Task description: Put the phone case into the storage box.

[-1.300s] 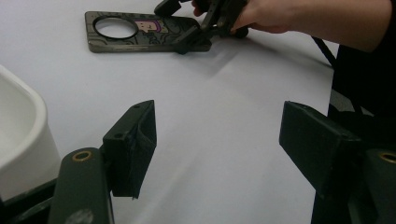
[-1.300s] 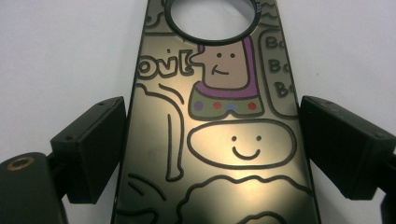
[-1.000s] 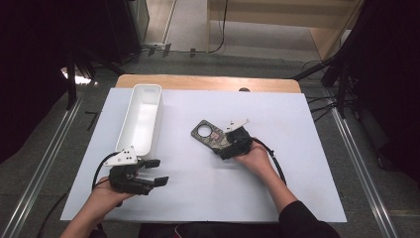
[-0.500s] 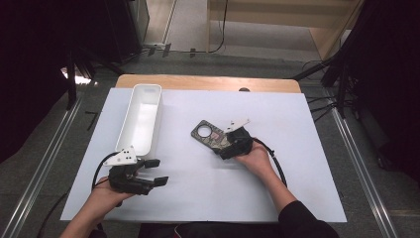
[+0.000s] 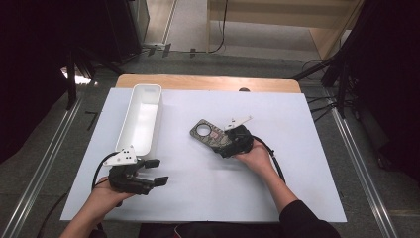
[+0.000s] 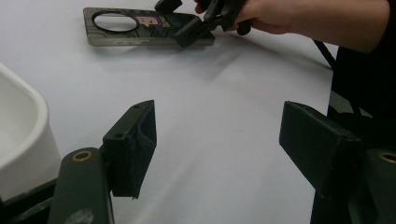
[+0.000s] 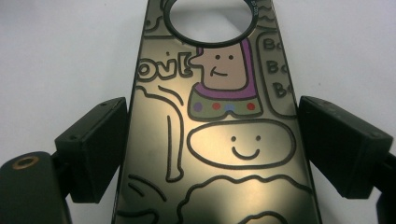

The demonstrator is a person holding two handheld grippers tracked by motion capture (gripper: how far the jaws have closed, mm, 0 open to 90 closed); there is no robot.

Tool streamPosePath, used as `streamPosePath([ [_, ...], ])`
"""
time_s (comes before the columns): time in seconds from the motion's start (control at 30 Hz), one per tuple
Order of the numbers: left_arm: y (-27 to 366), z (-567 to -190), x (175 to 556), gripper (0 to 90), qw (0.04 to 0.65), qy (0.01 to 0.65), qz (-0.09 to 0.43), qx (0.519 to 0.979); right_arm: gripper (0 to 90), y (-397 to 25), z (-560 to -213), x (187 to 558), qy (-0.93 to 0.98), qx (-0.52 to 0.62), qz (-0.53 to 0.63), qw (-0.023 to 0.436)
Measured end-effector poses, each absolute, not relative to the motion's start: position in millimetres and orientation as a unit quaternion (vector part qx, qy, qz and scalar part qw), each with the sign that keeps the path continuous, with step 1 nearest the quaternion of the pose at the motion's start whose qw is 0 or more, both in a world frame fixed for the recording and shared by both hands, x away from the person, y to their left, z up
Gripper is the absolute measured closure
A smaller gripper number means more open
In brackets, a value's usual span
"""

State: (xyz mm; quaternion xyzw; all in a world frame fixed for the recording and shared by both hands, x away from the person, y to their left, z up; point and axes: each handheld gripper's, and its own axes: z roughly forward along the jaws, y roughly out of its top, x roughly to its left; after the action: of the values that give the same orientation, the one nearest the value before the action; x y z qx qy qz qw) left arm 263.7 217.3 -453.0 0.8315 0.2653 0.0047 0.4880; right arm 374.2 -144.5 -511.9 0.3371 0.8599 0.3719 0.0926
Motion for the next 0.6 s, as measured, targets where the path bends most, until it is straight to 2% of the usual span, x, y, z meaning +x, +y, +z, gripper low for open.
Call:
streamPosePath([
  [0.33, 216.8, -452.7, 264.2, 27.6, 0.489, 0.269, 0.003, 0.830, 11.0, -153.5, -500.4, 375.1, 0.844, 0.368, 0.385, 0.066],
  [0.6, 216.4, -451.1, 265.9, 27.6, 0.496, 0.283, -0.019, 0.820, 11.0, -167.5, -486.1, 371.1, 0.830, 0.390, 0.398, 0.036],
])
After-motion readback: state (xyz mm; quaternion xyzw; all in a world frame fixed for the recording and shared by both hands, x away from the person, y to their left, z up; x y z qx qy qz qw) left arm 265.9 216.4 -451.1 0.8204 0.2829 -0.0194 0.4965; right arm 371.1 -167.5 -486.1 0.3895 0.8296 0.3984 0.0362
